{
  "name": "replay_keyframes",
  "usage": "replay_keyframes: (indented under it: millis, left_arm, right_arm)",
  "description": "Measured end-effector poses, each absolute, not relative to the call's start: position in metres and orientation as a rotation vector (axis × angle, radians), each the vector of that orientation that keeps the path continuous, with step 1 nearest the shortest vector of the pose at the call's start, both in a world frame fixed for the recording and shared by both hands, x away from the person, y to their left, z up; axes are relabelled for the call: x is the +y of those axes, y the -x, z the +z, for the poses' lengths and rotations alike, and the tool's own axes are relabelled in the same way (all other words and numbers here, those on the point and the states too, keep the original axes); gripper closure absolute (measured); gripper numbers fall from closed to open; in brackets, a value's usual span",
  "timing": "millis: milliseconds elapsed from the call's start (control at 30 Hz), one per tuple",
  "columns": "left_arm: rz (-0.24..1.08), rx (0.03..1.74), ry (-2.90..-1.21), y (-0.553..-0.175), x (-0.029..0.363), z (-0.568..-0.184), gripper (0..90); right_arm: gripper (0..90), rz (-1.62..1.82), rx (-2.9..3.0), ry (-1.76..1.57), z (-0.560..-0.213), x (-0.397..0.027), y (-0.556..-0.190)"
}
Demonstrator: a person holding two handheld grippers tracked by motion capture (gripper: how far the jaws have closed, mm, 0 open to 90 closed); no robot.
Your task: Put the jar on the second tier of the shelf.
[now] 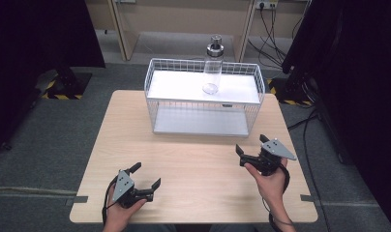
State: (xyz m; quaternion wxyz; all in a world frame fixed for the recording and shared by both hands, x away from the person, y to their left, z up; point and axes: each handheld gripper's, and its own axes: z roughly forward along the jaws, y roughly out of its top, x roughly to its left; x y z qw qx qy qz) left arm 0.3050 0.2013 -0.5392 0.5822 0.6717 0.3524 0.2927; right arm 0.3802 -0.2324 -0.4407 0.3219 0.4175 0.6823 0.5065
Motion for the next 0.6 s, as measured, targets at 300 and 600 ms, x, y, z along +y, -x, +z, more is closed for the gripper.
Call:
replay_keyframes:
  millis: [300,600]
  left_arm:
    - [0.684,0.824,-1.568,-0.305,0.201,-0.539,5.1]
    - [0.685,0.824,-1.569,-0.305,0.201,-0.539,5.1]
  right_arm:
    - [1.5,1.314,1.791,-1.117,-0.450,-0.241,-0.372]
    - [1.6,1.300,1.783,-1.148,-0.461,-0.251,-0.363]
